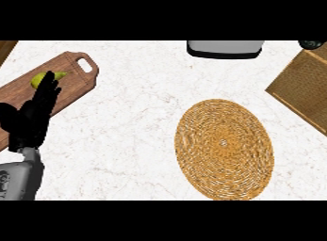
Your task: Pick the eggplant from the placemat and place it in the basket
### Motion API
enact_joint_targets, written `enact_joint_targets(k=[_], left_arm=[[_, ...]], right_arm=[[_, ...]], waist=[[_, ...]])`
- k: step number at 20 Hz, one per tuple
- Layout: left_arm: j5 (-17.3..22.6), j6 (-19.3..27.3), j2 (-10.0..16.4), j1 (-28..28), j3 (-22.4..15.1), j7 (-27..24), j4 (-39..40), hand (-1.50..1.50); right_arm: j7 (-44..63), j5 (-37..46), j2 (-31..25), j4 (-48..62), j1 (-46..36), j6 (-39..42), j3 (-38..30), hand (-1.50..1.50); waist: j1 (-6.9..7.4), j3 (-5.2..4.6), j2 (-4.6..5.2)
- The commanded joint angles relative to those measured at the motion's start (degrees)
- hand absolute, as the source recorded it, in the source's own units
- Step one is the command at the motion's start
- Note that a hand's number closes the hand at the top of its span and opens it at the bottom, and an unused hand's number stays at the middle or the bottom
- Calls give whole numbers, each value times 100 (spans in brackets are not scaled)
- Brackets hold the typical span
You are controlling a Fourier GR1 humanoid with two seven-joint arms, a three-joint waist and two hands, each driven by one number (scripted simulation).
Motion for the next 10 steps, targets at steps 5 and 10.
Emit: enact_joint_targets(k=[5,10], left_arm=[[-105,143,-140,-28,-72,-58,6,0],[-176,209,-127,-279,-48,-54,259,0]], right_arm=[[-50,36,101,444,-16,340,-71,150],[-174,98,58,589,198,-100,-99,150]], waist=[[-27,41,34],[-5,43,67]])
